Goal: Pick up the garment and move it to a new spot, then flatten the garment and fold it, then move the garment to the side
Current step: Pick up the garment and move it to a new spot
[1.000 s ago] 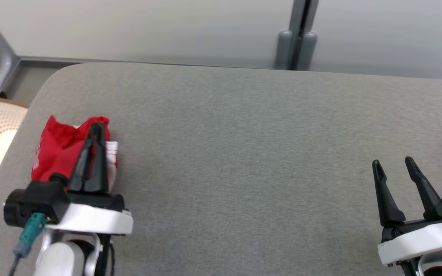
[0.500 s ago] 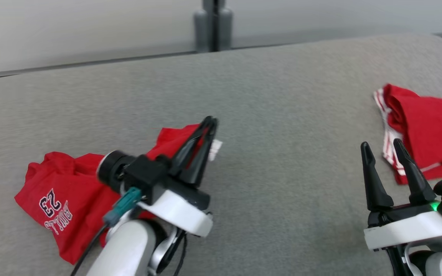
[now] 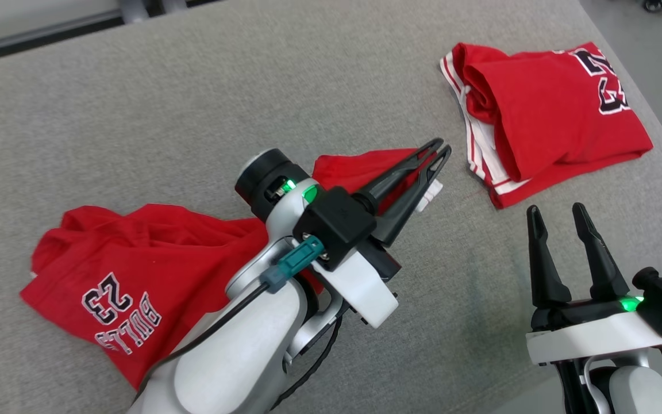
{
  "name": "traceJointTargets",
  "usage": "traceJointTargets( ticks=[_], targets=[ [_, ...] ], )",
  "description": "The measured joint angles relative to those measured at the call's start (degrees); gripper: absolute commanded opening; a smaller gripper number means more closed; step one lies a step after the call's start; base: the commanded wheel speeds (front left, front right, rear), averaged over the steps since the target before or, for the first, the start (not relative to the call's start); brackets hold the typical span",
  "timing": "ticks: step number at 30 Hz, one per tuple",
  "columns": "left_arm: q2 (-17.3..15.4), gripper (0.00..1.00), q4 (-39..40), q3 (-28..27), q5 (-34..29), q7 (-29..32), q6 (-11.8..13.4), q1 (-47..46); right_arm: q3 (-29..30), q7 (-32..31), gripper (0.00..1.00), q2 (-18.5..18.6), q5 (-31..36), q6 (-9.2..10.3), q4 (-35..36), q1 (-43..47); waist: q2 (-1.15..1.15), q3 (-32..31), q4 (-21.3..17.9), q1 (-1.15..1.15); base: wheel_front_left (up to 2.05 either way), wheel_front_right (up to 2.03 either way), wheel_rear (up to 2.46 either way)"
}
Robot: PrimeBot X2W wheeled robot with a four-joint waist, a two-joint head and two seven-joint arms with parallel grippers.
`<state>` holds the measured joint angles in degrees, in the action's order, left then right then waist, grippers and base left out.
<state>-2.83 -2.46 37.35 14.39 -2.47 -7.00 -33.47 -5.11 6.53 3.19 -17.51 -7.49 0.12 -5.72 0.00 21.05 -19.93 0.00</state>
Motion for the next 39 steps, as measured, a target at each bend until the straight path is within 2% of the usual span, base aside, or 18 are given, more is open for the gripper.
traceJointTargets(
  ticks=[5, 6, 7, 8, 15, 18, 21, 28, 34, 39],
  targets=[
    [-0.60, 0.00, -5.42, 3.13, 0.46, 0.73, -0.08, -0.36, -0.46, 1.45, 1.00, -0.18, -0.26, 0.00, -1.90, -0.74, 0.00, 3.42, -2.11, 0.00, 0.00, 0.00, 0.00],
    [-1.05, 0.18, -6.67, 3.81, 0.66, 0.75, -0.08, -0.30, -0.31, 1.55, 1.00, -0.22, 0.00, 0.00, -2.16, -1.04, 0.00, 3.80, -2.17, 0.00, 0.00, 0.00, 0.00],
    [-1.44, 0.76, -7.67, 4.30, 0.85, 0.56, -0.09, -0.14, -0.14, 1.59, 1.00, -0.20, 0.03, 0.00, -2.40, -1.41, 0.00, 4.00, -2.01, 0.00, 0.00, 0.00, 0.00],
    [-1.71, 1.00, -8.49, 4.57, 0.89, 0.05, -0.09, 0.05, -0.21, 1.64, 1.00, -0.22, 0.18, 0.00, -2.46, -1.70, 0.00, 4.05, -1.72, 0.00, 0.00, 0.00, 0.00],
    [-2.58, 1.00, -10.42, 4.28, 1.33, -7.57, 0.05, 1.47, 0.30, 1.00, 1.00, -0.19, 1.59, 0.00, -2.42, -2.53, 0.00, 2.49, 2.18, 0.00, 0.00, 0.00, 0.00],
    [-2.87, 1.00, -9.87, 2.25, 1.77, -10.29, 1.78, 2.13, 0.74, -0.09, 1.00, 0.37, 2.24, 0.00, -1.81, -2.47, 0.00, 1.21, 4.41, 0.00, 0.00, 0.00, 0.00],
    [-3.75, 1.00, -9.27, -2.32, 3.00, -11.93, 4.75, 4.08, 0.87, -1.65, 1.00, 1.37, 2.91, 0.00, -0.91, -1.79, 0.00, -0.98, 7.52, 0.00, 0.00, 0.00, 0.00],
    [-6.54, 1.00, -8.04, -12.38, 5.67, -12.45, 9.70, 9.72, 1.08, -4.24, 1.00, 2.69, 3.44, 0.00, 0.57, 0.21, 0.00, -5.51, 12.92, 0.00, 0.00, 0.00, 0.00],
    [-9.89, 1.00, -6.89, -21.11, 7.37, -12.52, 11.65, 17.75, 0.96, -5.71, 1.00, 3.44, 3.56, 0.00, 1.14, 2.31, 0.00, -9.87, 16.72, 0.00, 0.00, 0.00, 0.00],
    [-11.94, 1.00, -7.55, -24.47, 8.67, -12.52, 11.76, 23.75, 1.04, -7.15, 1.00, 4.00, 4.12, 0.00, 1.41, 4.27, 0.00, -13.16, 19.38, 0.00, 0.00, 0.00, 0.00]
  ],
)
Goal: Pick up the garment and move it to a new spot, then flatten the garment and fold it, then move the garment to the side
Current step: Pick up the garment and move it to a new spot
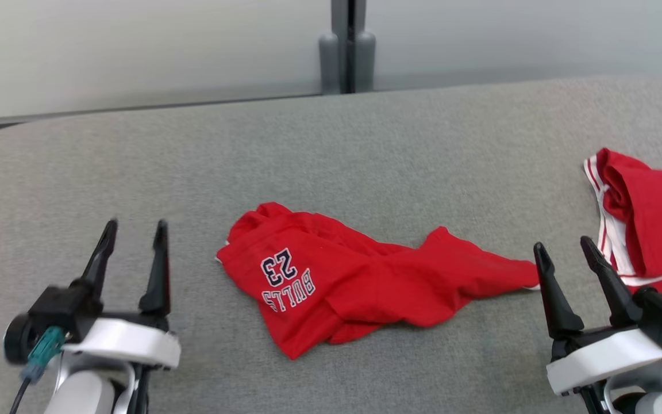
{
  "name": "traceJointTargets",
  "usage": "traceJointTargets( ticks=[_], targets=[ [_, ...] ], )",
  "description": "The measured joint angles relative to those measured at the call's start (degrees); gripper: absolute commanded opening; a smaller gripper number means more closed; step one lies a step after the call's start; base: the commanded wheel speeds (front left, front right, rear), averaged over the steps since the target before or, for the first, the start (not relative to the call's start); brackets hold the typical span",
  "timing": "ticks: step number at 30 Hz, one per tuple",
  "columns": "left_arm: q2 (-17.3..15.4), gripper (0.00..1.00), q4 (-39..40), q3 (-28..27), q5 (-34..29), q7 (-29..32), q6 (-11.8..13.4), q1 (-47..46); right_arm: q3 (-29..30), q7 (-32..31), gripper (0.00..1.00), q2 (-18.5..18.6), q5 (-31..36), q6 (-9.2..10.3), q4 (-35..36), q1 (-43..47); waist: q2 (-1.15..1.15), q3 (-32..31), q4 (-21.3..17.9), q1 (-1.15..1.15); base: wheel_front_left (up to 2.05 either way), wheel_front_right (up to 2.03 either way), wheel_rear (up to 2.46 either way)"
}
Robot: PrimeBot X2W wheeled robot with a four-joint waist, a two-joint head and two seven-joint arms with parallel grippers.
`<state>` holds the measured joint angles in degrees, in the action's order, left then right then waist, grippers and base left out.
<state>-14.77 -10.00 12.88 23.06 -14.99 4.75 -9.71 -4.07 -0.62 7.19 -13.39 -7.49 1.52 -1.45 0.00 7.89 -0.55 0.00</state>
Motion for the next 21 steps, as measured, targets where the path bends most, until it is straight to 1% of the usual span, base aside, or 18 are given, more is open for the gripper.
traceJointTargets(
  ticks=[6, 14, 21],
  targets=[
    [-1.37, 1.00, -0.01, -0.94, 1.24, 0.02, -0.35, 5.60, 0.00, -0.66, 1.00, 0.88, 0.15, 0.00, -0.20, 2.31, 0.00, -3.73, 1.75, 0.00, 0.00, 0.00, 0.00],
    [-1.82, 1.00, 4.42, -0.40, 1.58, 2.00, 1.41, 11.98, -0.01, -1.94, 1.00, 1.11, -0.12, 0.00, 0.65, 6.22, 0.00, -7.95, 1.89, 0.00, 0.00, 0.00, 0.00],
    [-1.91, 1.00, 7.42, 0.37, 1.58, 3.60, 2.65, 14.90, 0.21, -3.02, 1.00, 1.19, -0.13, 0.00, 1.74, 8.45, 0.00, -9.74, 1.45, 0.00, 0.00, 0.00, 0.00]
  ],
)
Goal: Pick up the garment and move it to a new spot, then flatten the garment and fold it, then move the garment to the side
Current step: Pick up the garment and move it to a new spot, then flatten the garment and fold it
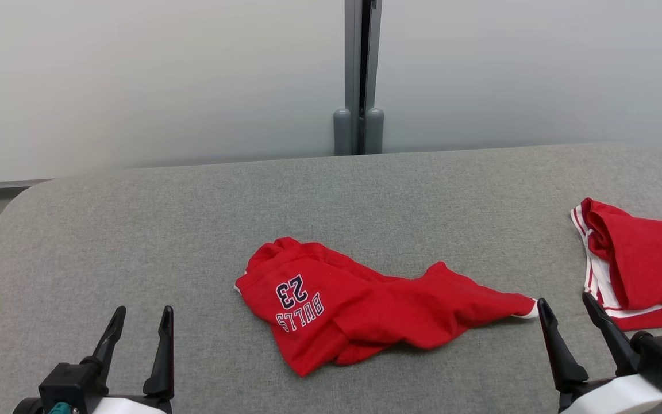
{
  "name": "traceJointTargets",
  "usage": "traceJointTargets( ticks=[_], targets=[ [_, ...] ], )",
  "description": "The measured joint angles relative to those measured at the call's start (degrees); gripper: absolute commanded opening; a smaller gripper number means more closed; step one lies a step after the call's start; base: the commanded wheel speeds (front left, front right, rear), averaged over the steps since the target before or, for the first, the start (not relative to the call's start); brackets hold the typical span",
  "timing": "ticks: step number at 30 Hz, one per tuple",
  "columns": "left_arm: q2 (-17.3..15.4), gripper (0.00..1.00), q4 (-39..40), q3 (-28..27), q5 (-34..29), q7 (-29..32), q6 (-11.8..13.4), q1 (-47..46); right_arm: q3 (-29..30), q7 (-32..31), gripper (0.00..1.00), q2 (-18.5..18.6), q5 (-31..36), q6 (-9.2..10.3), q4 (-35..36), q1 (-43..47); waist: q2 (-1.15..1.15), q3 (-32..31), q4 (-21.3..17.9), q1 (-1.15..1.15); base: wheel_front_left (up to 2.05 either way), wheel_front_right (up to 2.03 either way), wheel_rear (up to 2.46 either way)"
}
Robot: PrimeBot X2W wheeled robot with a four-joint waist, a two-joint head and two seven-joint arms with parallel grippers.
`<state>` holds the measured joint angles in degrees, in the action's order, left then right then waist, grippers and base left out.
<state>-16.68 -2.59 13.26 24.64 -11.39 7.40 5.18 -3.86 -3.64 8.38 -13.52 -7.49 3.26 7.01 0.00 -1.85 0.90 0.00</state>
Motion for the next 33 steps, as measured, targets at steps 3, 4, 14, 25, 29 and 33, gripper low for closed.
traceJointTargets(
  ticks=[3, 4, 14, 25, 29, 33],
  targets=[
    [-0.18, 1.00, 0.71, 0.26, 0.00, 0.56, 0.25, 0.49, -0.01, -0.41, 1.00, -0.02, -0.05, 0.00, 0.30, 0.13, 0.00, -0.31, -0.08, 0.00, 0.00, 0.00, 0.00],
    [-0.22, 1.00, 0.97, 0.38, -0.01, 0.64, 0.32, 0.49, 0.00, -0.42, 1.00, -0.03, -0.05, 0.00, 0.37, 0.14, 0.00, -0.38, -0.07, 0.00, 0.00, 0.00, 0.00],
    [-0.38, 1.00, 2.16, 0.81, -0.02, 1.30, 1.03, 0.94, 0.02, -0.66, 1.00, -0.05, -0.10, 0.00, 0.80, 0.42, 0.00, -0.64, 0.03, 0.00, 0.00, 0.00, 0.00],
    [-0.37, 1.00, 2.72, 1.63, -0.47, 1.57, 1.82, 0.95, -0.09, -0.90, 1.00, 0.25, -0.59, 0.00, 0.62, 0.47, 0.00, -0.81, 0.18, 0.00, 0.00, 0.00, 0.00],
    [-0.35, 1.00, 2.86, 1.93, -0.52, 1.62, 1.93, 0.92, -0.55, -1.10, 1.00, 0.38, -0.63, 0.00, 0.52, -0.02, 0.00, -0.80, 0.55, 0.00, 0.00, 0.00, 0.00],
    [-0.04, 1.00, 3.12, 2.59, -0.66, 1.62, 1.90, -0.01, -3.01, -1.68, 1.00, 0.91, -1.21, 0.00, -0.63, -1.54, 0.00, -0.40, 1.58, 0.00, 0.00, 0.00, 0.00]
  ],
)
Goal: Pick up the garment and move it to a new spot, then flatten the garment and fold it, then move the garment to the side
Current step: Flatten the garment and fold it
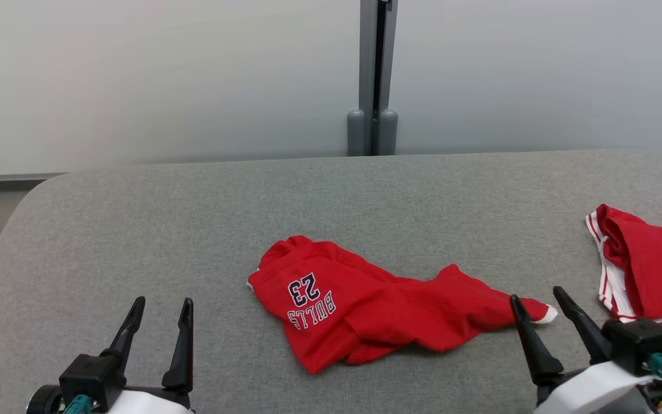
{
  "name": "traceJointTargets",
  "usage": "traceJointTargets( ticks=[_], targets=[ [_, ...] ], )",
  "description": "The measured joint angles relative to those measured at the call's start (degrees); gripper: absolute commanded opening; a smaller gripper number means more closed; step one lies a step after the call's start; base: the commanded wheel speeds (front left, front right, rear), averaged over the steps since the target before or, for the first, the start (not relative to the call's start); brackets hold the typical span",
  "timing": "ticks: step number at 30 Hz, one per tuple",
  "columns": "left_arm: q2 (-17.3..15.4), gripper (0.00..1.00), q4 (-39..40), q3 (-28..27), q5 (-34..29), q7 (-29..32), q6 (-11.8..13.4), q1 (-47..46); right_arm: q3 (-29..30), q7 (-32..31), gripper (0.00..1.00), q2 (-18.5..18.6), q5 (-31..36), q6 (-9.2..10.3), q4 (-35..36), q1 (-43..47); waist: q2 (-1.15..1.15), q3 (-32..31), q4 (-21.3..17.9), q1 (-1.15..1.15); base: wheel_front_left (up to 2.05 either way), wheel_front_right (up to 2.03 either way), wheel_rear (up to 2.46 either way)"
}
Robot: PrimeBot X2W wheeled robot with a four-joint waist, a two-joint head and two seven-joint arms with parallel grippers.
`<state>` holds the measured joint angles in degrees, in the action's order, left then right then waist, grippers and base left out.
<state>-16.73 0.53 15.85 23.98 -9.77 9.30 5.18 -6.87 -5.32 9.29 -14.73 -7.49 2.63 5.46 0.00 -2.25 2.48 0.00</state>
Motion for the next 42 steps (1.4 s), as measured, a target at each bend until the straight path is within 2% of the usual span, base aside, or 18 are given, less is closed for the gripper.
traceJointTargets(
  ticks=[7, 20, 21, 23, 31, 36, 42],
  targets=[
    [1.26, 1.00, -0.38, 1.82, -0.75, -0.89, -1.22, -4.39, -9.11, -1.38, 1.00, 2.10, -2.99, 0.00, -6.99, -9.13, 0.00, 2.42, 3.66, 0.00, 0.00, 0.00, 0.00],
    [5.39, 1.00, -7.28, 3.27, -1.22, -4.63, -4.72, -14.39, -28.82, -2.97, 1.00, 3.88, -10.02, -0.01, -28.31, -32.72, 0.00, 12.64, 11.62, 0.00, 0.00, 0.00, 0.00],
    [5.57, 1.00, -7.77, 3.21, -1.27, -4.74, -4.79, -14.78, -29.70, -2.92, 0.49, 3.93, -10.63, -0.01, -29.41, -33.61, 0.00, 13.14, 11.81, 0.00, 0.00, 0.00, 0.00],
    [5.93, 1.00, -8.36, 2.96, -1.31, -4.92, -5.21, -15.49, -31.01, -2.18, 0.00, 4.00, -11.65, 0.00, -30.47, -35.21, 0.00, 13.83, 11.98, 0.00, 0.00, 0.00, 0.00],
    [6.28, 1.00, -9.17, 1.12, -2.35, -5.14, -5.81, -17.23, -31.67, 4.25, 0.00, 4.59, -14.13, 0.00, -28.31, -37.25, 0.00, 14.35, 10.00, 0.00, 0.00, 0.00, 0.00],
    [6.17, 1.00, -8.61, -0.23, -3.01, -5.22, -6.24, -17.16, -25.46, 8.32, 0.00, 4.33, -15.73, 0.00, -24.55, -34.23, 0.00, 14.07, 7.62, 0.00, 0.00, 0.00, 0.00],
    [6.01, 1.00, -8.37, -1.04, -3.74, -5.22, -6.50, -16.88, -13.71, 11.12, 0.00, 3.21, -16.71, 0.00, -21.01, -24.80, 0.00, 14.22, 4.53, 0.00, 0.00, 0.00, 0.00]
  ],
)
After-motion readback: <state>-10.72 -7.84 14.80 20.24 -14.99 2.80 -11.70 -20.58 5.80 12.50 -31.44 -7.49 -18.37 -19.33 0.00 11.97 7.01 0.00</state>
